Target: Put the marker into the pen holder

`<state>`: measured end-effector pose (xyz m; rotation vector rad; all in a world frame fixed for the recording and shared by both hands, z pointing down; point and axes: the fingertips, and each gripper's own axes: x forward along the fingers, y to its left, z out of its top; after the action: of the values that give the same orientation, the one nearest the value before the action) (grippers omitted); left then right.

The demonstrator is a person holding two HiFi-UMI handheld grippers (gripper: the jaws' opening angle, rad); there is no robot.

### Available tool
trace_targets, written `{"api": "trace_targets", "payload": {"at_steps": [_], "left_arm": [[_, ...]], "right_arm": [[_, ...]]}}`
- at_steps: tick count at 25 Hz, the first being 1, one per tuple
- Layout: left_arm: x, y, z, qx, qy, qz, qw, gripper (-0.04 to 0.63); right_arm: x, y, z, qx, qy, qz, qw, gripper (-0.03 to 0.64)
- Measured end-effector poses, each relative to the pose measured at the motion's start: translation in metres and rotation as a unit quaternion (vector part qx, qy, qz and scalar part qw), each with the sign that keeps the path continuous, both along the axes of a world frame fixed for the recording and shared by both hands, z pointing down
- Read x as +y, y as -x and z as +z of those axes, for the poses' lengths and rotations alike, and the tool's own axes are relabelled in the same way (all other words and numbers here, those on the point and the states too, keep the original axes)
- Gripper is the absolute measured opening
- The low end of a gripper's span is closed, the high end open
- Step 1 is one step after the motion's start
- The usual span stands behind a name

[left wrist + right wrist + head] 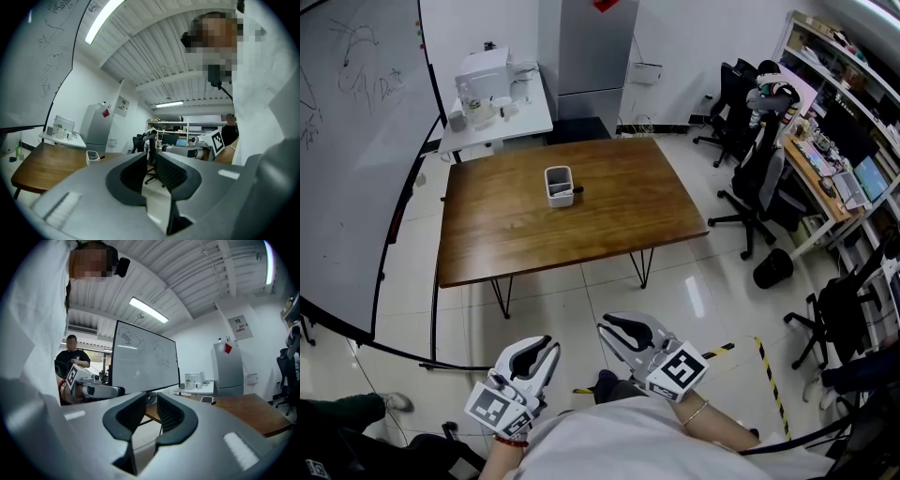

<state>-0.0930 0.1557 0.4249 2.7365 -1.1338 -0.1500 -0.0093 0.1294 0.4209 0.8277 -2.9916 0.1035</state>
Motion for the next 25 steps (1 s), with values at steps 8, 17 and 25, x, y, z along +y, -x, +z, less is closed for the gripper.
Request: {"api": "trace_targets", "payload": {"at_steps": [8, 17, 25], "left_arm": [[0.016, 0.002, -0.036, 0.008, -0.055, 0.005, 0.9984, 0.054], [0.028, -0.004, -0.056, -0.029, -0.085, 0.012, 0.9959, 0.054], [0.031, -0.014, -0.043, -0.021, -0.065, 0.017, 0.9975, 0.053]], "right_arm": [[0.019, -0.002, -0.023, -0.004, -0.063, 0.009, 0.998, 0.035], [0.036, -0.008, -0.033, -0.021, -0.056, 0.019, 0.998, 0.038], [0.039, -0.015, -0.026, -0.008, -0.062, 0.024, 0.998, 0.052]]}}
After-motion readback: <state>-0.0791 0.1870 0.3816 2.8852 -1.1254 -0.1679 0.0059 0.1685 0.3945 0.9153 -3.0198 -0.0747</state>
